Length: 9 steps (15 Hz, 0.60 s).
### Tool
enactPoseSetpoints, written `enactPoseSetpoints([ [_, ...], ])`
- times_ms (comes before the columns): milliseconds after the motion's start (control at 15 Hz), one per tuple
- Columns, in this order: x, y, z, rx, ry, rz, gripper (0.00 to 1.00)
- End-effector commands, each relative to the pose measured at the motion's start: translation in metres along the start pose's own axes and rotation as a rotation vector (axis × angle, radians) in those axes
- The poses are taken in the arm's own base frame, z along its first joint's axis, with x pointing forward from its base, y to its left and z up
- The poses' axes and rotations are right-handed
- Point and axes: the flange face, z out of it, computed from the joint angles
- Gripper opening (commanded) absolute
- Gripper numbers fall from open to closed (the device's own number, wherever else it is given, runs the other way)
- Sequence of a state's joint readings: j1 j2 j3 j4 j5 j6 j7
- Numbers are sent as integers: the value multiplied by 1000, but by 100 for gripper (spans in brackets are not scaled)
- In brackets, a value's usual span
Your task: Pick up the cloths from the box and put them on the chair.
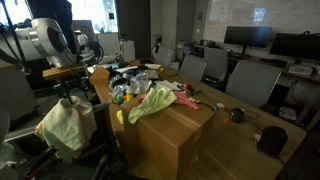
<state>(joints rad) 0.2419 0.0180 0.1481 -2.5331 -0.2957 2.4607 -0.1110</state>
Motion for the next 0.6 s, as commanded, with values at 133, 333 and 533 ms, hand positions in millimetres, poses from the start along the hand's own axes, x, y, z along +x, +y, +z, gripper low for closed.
enactPoseSetpoints([
  [133,5,17,-6,-66,-3,27,100],
  [333,3,38,-18,-78,25,83,100],
  [533,-4,77,-35,-132,79,196,99],
])
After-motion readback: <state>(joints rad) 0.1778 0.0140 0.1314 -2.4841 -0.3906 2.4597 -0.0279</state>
